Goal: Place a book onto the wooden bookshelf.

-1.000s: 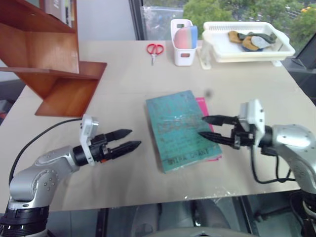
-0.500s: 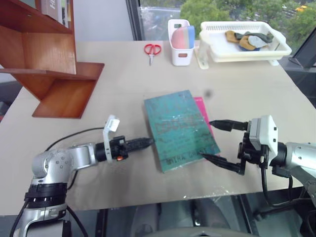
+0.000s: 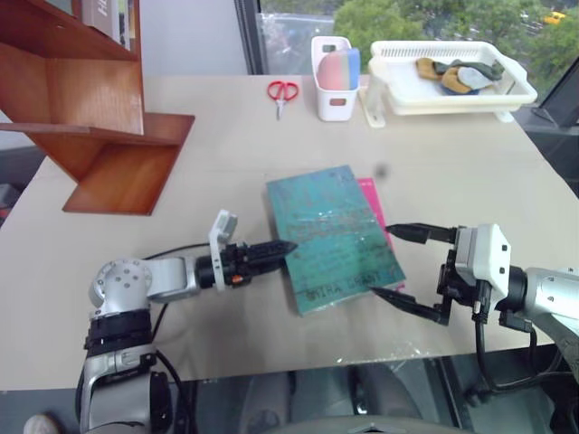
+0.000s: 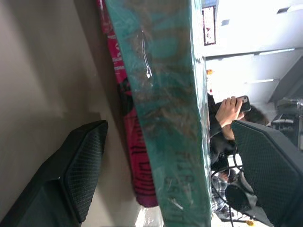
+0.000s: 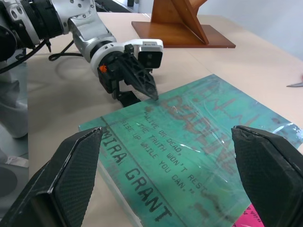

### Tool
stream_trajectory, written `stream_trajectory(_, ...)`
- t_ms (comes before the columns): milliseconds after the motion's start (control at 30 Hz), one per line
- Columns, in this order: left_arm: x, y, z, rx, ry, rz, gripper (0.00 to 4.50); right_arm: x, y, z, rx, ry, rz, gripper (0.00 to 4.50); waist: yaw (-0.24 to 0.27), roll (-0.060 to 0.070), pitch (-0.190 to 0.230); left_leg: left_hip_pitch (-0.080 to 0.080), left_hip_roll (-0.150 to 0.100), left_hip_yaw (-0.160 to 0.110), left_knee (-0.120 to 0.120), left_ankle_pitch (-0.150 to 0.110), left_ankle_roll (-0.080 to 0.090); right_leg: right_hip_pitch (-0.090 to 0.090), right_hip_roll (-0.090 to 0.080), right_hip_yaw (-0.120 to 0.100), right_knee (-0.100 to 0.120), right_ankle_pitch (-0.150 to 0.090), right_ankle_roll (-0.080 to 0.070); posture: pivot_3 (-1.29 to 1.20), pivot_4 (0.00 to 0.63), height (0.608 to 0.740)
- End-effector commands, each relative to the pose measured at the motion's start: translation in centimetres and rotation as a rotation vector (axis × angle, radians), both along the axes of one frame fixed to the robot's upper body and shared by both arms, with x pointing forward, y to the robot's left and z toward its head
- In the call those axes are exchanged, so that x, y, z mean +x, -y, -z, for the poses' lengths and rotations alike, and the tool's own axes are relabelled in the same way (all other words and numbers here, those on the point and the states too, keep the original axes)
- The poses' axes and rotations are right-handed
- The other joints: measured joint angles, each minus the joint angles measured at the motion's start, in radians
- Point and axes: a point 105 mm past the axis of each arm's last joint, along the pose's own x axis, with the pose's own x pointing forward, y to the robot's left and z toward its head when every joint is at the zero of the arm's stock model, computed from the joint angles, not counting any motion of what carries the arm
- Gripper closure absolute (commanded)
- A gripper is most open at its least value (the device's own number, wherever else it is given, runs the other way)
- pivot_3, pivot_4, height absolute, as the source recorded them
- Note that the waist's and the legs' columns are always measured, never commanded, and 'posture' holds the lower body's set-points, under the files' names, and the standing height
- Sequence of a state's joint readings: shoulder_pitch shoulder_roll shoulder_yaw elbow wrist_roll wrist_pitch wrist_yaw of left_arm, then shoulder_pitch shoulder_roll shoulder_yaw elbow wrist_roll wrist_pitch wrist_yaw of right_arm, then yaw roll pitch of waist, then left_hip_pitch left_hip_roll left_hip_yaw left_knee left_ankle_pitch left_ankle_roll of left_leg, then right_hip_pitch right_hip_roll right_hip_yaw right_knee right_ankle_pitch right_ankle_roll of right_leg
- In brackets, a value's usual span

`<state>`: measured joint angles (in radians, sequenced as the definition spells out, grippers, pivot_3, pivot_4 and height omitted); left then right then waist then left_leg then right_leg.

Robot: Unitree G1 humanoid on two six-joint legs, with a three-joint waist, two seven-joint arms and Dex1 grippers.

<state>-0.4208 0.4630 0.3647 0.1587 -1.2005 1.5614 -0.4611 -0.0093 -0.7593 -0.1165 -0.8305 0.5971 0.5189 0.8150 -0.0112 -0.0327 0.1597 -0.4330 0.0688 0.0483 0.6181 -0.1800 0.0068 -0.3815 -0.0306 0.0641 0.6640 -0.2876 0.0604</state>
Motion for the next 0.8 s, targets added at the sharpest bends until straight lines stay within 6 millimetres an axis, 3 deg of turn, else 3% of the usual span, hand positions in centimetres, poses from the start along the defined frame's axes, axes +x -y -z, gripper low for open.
stream_trajectory(33,0.5,1.0,-0.3,-0.034,-0.007,0.000,0.00,-0.2,0.0,-0.6,-0.006,0.038,0.000,0.02,0.002,0.000,0.000,0.000,-0.001,-0.001,0.001,0.000,0.000,0.001,-0.001,-0.001,0.000,0.000,0.000,0.00,0.150,0.740)
stream_trajectory(133,0.7,1.1,-0.3,-0.036,-0.016,-0.006,0.00,-0.2,0.0,-0.6,-0.007,0.041,0.007,0.02,0.001,0.000,0.000,0.000,-0.002,-0.001,0.001,0.000,0.000,0.002,-0.001,-0.001,0.000,0.000,0.000,0.00,0.150,0.740)
stream_trajectory(167,0.7,1.0,-0.2,-0.035,-0.020,-0.007,0.57,-0.2,0.0,-0.6,-0.007,0.041,0.009,0.00,0.000,0.000,0.000,0.000,-0.002,-0.001,0.001,0.000,0.000,0.002,-0.001,-0.001,0.000,0.000,0.000,0.00,0.150,0.740)
stream_trajectory(400,0.8,0.6,-0.7,-0.066,-0.023,-0.012,3.41,0.0,0.2,-0.5,-0.011,0.037,0.024,0.00,-0.001,0.000,0.000,0.001,-0.002,-0.002,0.001,0.000,0.000,0.002,-0.001,-0.002,0.000,0.000,0.000,0.00,0.150,0.740)
stream_trajectory(467,0.8,0.0,-1.1,-0.075,-0.014,-0.029,3.82,0.0,0.2,-0.4,-0.012,0.034,0.024,0.00,-0.001,0.000,0.000,0.001,-0.002,-0.002,0.001,0.000,0.000,0.002,-0.001,-0.002,0.000,0.000,0.000,0.00,0.150,0.740)
stream_trajectory(633,0.3,-2.0,-2.9,-0.105,0.043,-0.052,3.86,0.3,0.2,-0.4,-0.008,0.033,0.016,0.00,-0.005,-0.001,0.000,0.001,-0.001,-0.002,0.001,0.000,0.000,0.002,-0.001,-0.002,0.000,0.000,0.000,0.00,0.150,0.740)
stream_trajectory(800,0.9,-3.8,-6.3,-0.083,0.202,-0.115,3.86,0.9,0.0,-0.4,0.001,0.036,-0.007,0.00,0.001,-0.001,0.000,0.000,-0.002,-0.002,0.001,0.000,0.000,0.002,-0.003,-0.002,0.000,0.000,0.000,0.00,0.150,0.740)
